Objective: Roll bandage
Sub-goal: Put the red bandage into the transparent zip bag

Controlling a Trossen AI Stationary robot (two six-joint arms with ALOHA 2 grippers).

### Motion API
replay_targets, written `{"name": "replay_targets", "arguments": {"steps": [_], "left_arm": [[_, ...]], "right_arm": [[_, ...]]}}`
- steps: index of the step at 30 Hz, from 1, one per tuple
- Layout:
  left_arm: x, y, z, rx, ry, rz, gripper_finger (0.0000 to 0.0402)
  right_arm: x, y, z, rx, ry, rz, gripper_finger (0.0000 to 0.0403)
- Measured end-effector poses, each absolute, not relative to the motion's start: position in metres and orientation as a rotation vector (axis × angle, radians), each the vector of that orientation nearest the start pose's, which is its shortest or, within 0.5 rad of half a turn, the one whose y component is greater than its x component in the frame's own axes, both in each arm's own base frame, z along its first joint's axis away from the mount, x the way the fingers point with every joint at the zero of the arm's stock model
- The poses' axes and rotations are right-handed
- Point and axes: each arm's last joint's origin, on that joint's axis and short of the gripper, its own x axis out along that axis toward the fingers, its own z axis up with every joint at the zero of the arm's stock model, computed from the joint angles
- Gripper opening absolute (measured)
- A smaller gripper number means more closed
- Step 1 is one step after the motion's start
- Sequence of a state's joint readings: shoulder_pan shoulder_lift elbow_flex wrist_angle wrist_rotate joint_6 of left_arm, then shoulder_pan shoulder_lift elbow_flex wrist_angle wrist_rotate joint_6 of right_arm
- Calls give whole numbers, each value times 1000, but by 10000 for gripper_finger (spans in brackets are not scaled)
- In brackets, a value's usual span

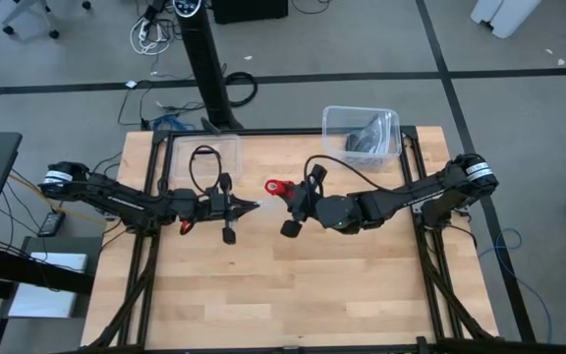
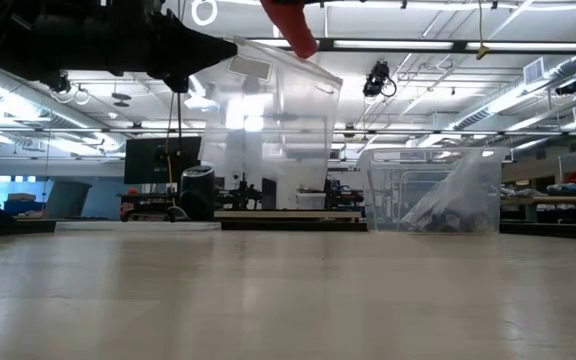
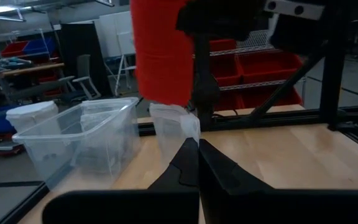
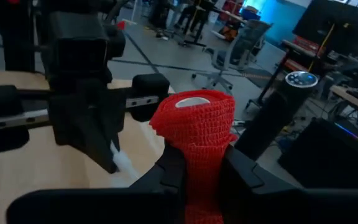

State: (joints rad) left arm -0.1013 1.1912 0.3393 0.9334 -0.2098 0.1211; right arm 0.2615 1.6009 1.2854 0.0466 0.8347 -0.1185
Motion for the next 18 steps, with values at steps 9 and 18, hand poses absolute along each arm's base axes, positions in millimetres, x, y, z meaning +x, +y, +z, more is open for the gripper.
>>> {"name": "replay_targets", "arguments": {"steps": [9,18], "left_arm": [[223,-19,213,97,-81,208,0],[227,-22,208,85,-97,331,0]], "right_arm": [[356,74,331,-156,182,-653,54],[356,71,335,-9,100,-734,54]]}}
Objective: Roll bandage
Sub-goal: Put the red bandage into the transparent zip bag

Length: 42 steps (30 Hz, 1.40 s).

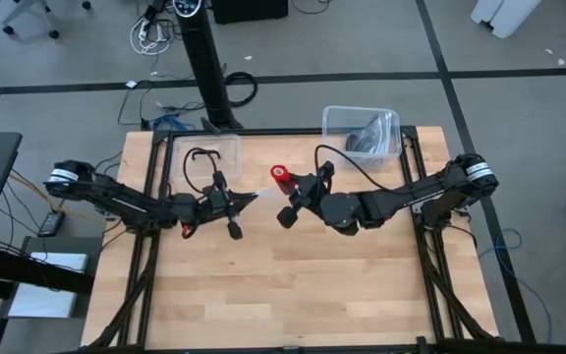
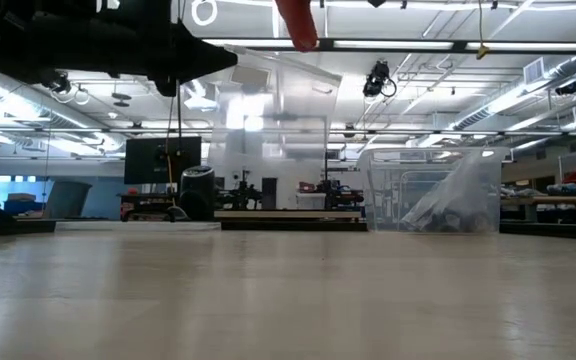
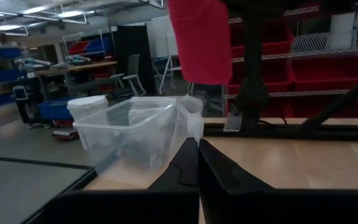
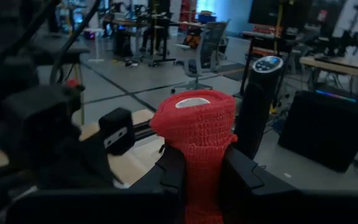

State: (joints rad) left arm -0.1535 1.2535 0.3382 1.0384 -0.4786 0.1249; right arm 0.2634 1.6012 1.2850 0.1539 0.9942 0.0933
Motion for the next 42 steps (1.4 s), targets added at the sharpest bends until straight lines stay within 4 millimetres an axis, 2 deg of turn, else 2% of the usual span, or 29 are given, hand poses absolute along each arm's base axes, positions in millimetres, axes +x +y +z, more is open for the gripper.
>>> {"name": "replay_targets", "arguments": {"steps": [8,14,31,38,42], "left_arm": [[239,-23,204,77,-152,351,0],[248,-26,212,92,-171,357,0],[249,-25,219,80,-201,444,0],[248,-25,221,62,-217,471,0],[248,-24,220,68,-201,488,0]], "right_arm": [[357,61,336,17,80,-794,54],[358,54,336,31,74,-811,54],[359,54,335,56,69,-793,53],[372,58,313,61,107,-790,53],[374,59,312,51,95,-807,53]]}}
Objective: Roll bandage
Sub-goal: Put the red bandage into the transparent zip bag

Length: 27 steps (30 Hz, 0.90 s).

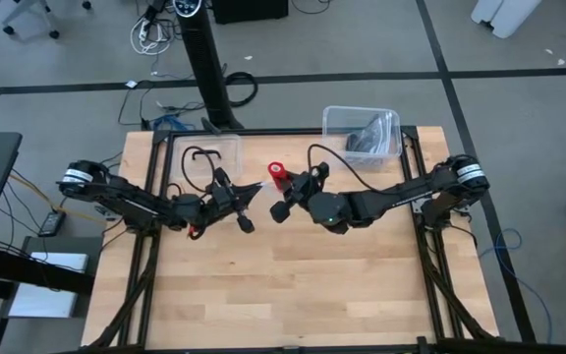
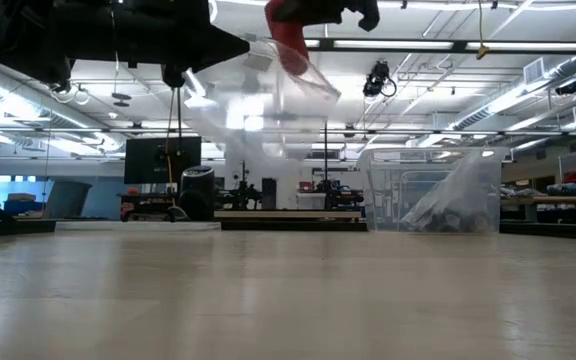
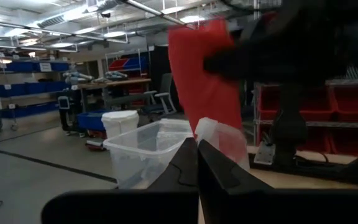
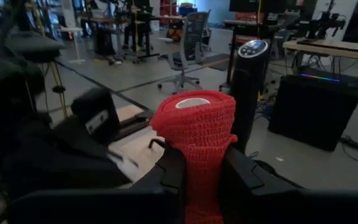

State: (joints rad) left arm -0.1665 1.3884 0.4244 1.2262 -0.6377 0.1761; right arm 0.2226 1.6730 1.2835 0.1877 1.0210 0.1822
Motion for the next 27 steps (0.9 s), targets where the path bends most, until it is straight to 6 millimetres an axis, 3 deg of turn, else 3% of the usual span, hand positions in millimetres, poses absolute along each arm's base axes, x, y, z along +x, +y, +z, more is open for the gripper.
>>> {"name": "replay_targets", "arguments": {"steps": [5,12,20,27], "left_arm": [[249,-24,218,73,-182,511,0],[249,-24,218,77,-179,501,0],[251,-30,218,100,-205,300,0],[251,-40,219,89,-230,98,0]], "right_arm": [[369,66,320,50,81,-761,53],[370,72,316,38,144,-592,52],[372,79,311,-158,253,-306,52],[367,82,320,-260,247,-26,52]]}}
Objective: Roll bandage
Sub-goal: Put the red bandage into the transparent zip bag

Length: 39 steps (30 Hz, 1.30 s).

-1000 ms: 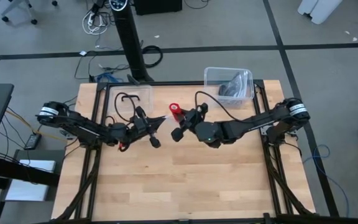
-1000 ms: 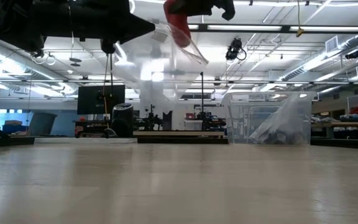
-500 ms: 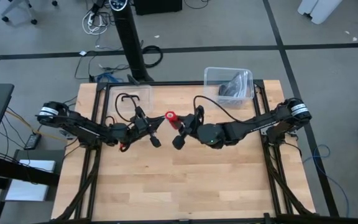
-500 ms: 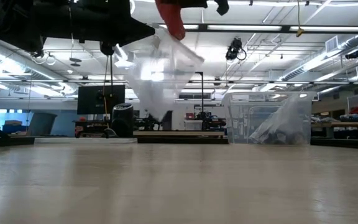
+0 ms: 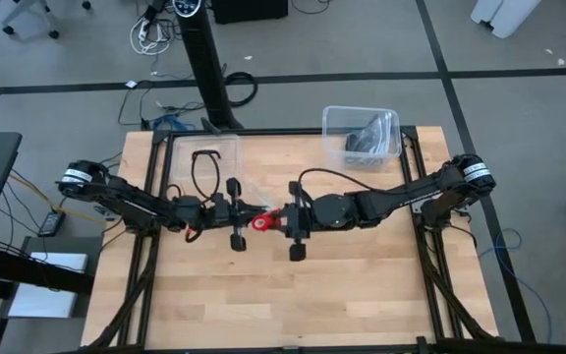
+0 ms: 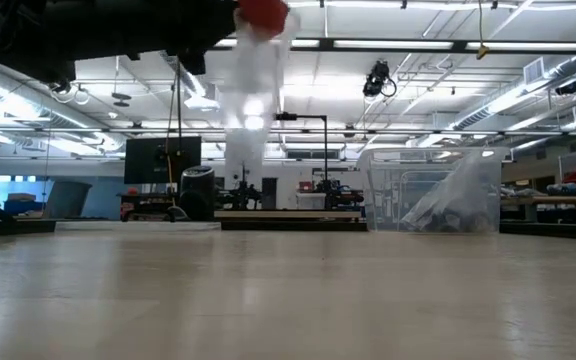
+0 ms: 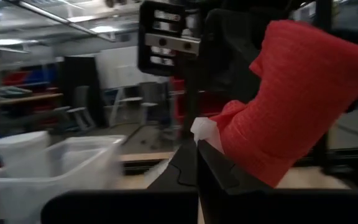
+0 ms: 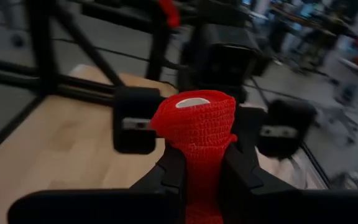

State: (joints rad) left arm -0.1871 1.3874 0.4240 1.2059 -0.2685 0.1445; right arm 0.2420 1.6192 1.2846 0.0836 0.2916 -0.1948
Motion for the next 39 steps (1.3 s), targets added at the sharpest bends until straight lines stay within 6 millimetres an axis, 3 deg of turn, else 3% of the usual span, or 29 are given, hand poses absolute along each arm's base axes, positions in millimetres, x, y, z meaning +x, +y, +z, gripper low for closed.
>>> {"name": "replay_targets", "arguments": {"steps": [14,23,29,39], "left_arm": [[248,-43,229,-34,-331,-91,0],[248,-43,229,-51,-331,-88,0],[247,-43,229,-58,-333,-86,0],[248,-43,229,-61,-330,-77,0]], "right_arm": [[358,110,317,-383,276,51,52],[344,130,316,-414,322,-223,52],[335,128,311,-349,376,-386,52],[338,108,304,-282,450,-439,51]]}}
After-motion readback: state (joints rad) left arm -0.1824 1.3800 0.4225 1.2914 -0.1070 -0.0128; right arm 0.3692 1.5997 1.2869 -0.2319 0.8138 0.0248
